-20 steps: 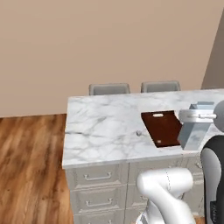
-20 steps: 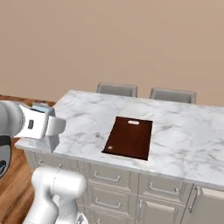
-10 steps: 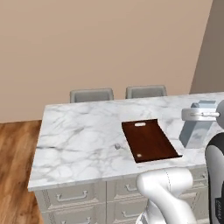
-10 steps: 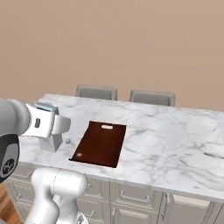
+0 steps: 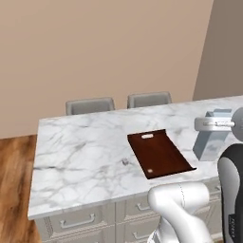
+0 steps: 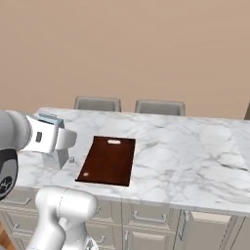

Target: Take out the milk from the fridge and place it on the tray on the counter. Then take the sugar cube near the tray and place it in the tray.

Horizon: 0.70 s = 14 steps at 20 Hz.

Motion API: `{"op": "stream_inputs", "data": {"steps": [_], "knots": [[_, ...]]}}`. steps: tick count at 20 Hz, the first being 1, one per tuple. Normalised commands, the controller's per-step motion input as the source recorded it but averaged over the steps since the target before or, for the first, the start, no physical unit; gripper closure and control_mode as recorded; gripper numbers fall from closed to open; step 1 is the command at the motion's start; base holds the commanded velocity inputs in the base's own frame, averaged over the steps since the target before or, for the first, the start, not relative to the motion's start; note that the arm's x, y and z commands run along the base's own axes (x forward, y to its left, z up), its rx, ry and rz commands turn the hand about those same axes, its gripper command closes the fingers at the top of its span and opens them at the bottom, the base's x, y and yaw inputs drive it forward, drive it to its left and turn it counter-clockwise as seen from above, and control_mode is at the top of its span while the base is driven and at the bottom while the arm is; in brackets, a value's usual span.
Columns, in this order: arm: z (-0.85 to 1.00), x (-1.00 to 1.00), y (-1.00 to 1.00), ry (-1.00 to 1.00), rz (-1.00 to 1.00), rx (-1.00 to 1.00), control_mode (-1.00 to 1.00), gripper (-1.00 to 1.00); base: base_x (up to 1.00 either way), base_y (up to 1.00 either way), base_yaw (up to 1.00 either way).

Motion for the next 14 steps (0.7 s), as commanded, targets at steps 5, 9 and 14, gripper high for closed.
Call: {"op": "stream_inputs", "data": {"steps": [5, 9, 14], "knots": [[-0.28, 0.59, -0.04, -0.01, 0.04, 0.0, -1.0, 1.0, 0.35, 0.01, -0.04], [-0.58, 0.87, -0.41, -0.08, 0.28, 0.05, -1.0, 1.0, 0.0, 0.0, 0.0], [-0.59, 0.86, -0.19, 0.01, 0.45, 0.0, -1.0, 1.0, 0.0, 0.0, 0.0]]}}
